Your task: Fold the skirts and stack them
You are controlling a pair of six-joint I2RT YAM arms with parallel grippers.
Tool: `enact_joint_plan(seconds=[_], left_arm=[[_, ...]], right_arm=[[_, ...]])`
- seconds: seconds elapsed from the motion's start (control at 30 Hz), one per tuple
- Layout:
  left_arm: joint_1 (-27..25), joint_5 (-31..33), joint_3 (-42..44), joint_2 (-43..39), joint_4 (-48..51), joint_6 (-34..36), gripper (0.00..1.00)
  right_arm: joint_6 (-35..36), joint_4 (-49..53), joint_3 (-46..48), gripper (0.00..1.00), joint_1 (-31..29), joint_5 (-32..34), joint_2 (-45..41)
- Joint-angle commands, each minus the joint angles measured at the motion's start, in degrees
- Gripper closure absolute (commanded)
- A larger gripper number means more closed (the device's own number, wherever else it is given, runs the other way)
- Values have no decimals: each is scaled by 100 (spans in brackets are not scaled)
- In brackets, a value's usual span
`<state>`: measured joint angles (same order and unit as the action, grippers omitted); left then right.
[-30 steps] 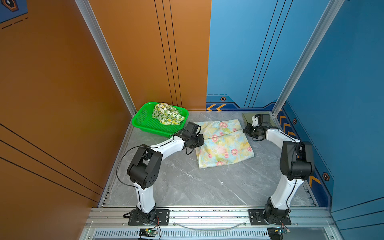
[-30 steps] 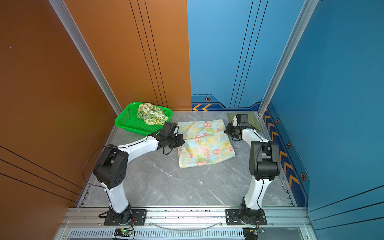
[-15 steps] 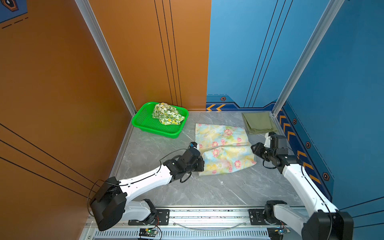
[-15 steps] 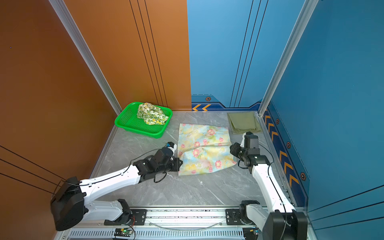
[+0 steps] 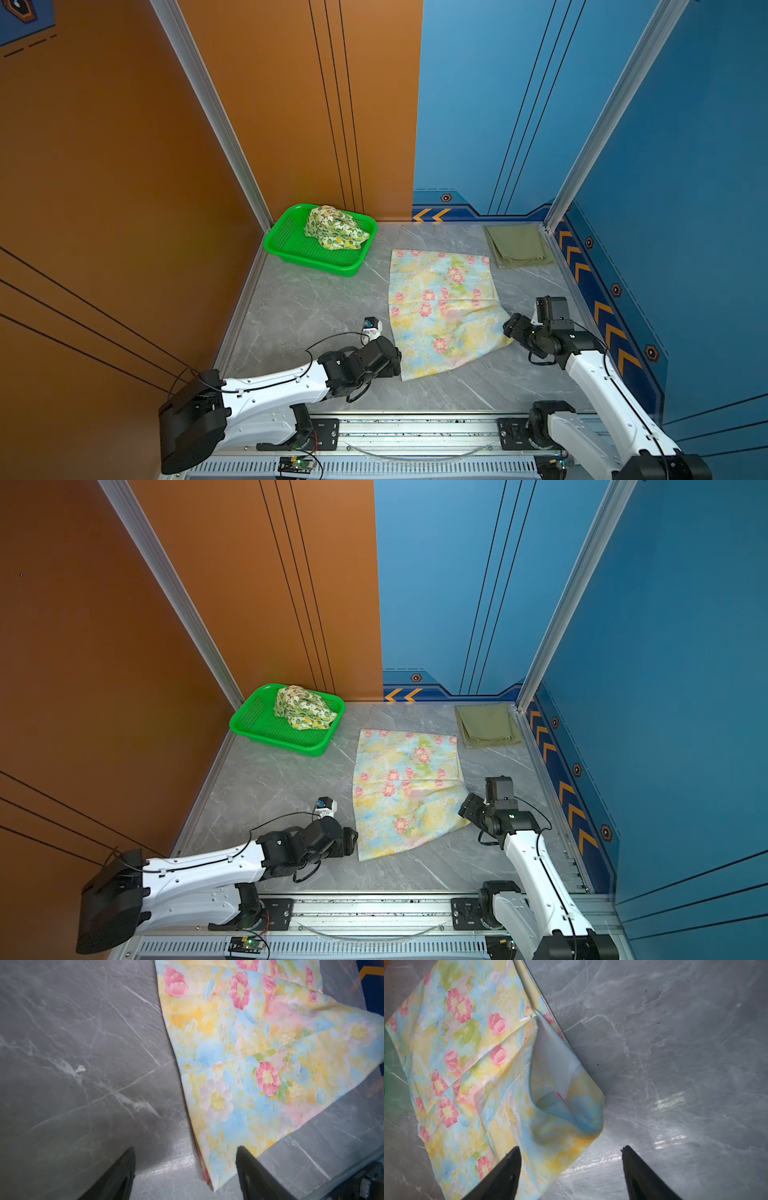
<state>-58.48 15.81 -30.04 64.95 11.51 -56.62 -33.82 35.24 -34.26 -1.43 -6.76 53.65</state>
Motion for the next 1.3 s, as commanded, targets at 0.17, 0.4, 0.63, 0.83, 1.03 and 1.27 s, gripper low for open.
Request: enact_joint_plan(seconds=[0.17, 0.4, 0.63, 0.83, 1.03, 1.27], left_arm=[[1016, -604, -1408, 1018, 304, 1062, 22], [1661, -1237, -3603, 2856, 637, 2003, 20], [1965, -1736, -5075, 4471, 690, 2216, 19], [2133, -2036, -5436, 5043, 704, 2177, 20], [2500, -2117, -5325, 4750, 848, 2223, 19], [2821, -2251, -5242, 4519, 959, 2304, 18]], right_arm=[[155, -446, -465, 24, -103, -244, 877], [-305, 163, 33, 42, -181, 216, 524], [-703, 839, -36, 28, -292, 1210, -565], [-121, -477, -1216, 26, -285, 502, 1187], [184, -1495, -2946, 27, -266, -166, 3858], [225, -1555, -4898, 32, -62, -674, 6002]])
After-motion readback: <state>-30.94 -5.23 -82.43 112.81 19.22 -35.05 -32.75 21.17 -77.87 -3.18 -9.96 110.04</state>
